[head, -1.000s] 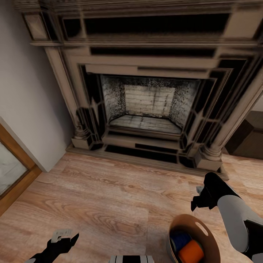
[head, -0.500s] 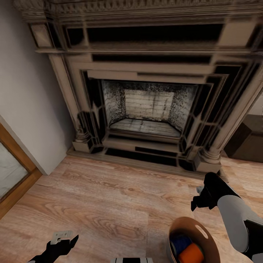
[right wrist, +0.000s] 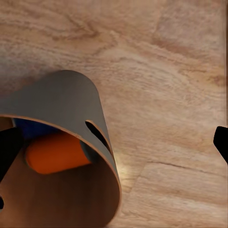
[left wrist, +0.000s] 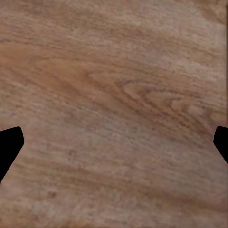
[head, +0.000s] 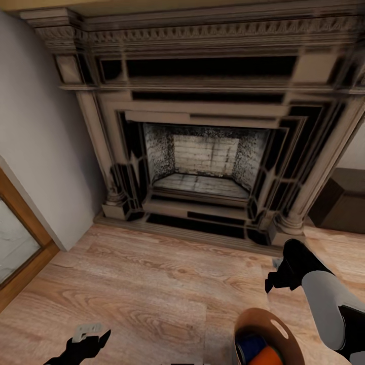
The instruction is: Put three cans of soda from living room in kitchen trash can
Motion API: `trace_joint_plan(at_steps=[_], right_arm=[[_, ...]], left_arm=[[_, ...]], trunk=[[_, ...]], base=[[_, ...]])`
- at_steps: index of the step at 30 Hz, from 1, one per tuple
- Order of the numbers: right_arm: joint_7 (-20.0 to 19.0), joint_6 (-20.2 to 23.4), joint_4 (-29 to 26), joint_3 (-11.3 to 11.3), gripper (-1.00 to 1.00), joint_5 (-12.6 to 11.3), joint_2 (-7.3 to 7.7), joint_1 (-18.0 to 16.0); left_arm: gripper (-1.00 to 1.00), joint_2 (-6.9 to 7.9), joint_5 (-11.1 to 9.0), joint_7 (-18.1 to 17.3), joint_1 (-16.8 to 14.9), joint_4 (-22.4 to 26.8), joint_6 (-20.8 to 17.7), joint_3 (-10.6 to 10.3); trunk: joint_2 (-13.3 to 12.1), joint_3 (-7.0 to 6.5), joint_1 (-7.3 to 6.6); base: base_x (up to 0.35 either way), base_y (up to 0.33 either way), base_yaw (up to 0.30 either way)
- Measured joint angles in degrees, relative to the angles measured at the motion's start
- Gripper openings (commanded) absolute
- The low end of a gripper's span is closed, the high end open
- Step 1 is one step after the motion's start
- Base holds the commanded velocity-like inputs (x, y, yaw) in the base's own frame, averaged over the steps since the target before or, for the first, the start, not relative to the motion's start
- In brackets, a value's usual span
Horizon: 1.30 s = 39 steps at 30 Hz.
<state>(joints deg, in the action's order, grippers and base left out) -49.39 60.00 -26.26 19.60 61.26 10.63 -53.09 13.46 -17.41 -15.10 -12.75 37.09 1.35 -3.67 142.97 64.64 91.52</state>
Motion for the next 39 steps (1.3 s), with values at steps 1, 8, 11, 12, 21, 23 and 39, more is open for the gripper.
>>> trace_joint_plan(at_steps=[1, 8, 11, 12, 21, 23, 39], right_arm=[[0.0, 0.0, 0.0, 0.0, 1.00, 0.0, 0.00, 0.0], [0.0, 0.0, 0.0, 0.0, 1.00, 0.0, 0.00, 0.0], [0.0, 0.0, -0.1, 0.1, 1.00, -0.1, 0.00, 0.1], [0.0, 0.0, -0.1, 0.1, 1.00, -0.1, 0.00, 0.1], [0.0, 0.0, -0.3, 0.1, 1.00, -0.3, 0.30, 0.1], [0.0, 0.0, -0.3, 0.1, 1.00, -0.4, 0.49, 0.1], [0.0, 0.0, -0.5, 2.1, 1.00, -0.6, 0.42, 1.3]], left_arm=[[1.00, 0.00, 0.0, 0.0, 0.0, 0.0, 0.0, 0.0], [1.00, -0.05, 0.1, 0.0, 0.0, -0.1, -0.1, 0.0], [1.00, -0.22, 0.1, -0.1, 0.0, -0.1, -0.2, -0.1], [1.00, -0.23, 0.1, -0.1, 0.0, -0.1, -0.2, -0.1], [1.00, -0.60, 0.0, 0.0, 0.0, -0.1, -0.6, -1.2], [1.00, -0.61, 0.0, 0.0, 0.0, -0.1, -0.6, -1.2], [1.00, -0.63, 0.1, -0.1, -0.1, -0.2, -0.8, -1.2]], trunk=[[-0.4, -0.18, -0.22], [-3.2, -1.44, -1.75], [-4.4, -1.98, -2.41], [-4.8, -2.15, -2.63], [-8.4, -3.77, -4.61], [-9.2, -4.13, -5.05], [-15.6, -7.00, -8.56]], base=[[0.000, 0.000, 0.000], [0.000, 0.000, 0.000], [0.000, 0.000, 0.000], [0.000, 0.000, 0.000], [0.000, 0.000, 0.000], [0.000, 0.000, 0.000], [0.000, 0.000, 0.000]])
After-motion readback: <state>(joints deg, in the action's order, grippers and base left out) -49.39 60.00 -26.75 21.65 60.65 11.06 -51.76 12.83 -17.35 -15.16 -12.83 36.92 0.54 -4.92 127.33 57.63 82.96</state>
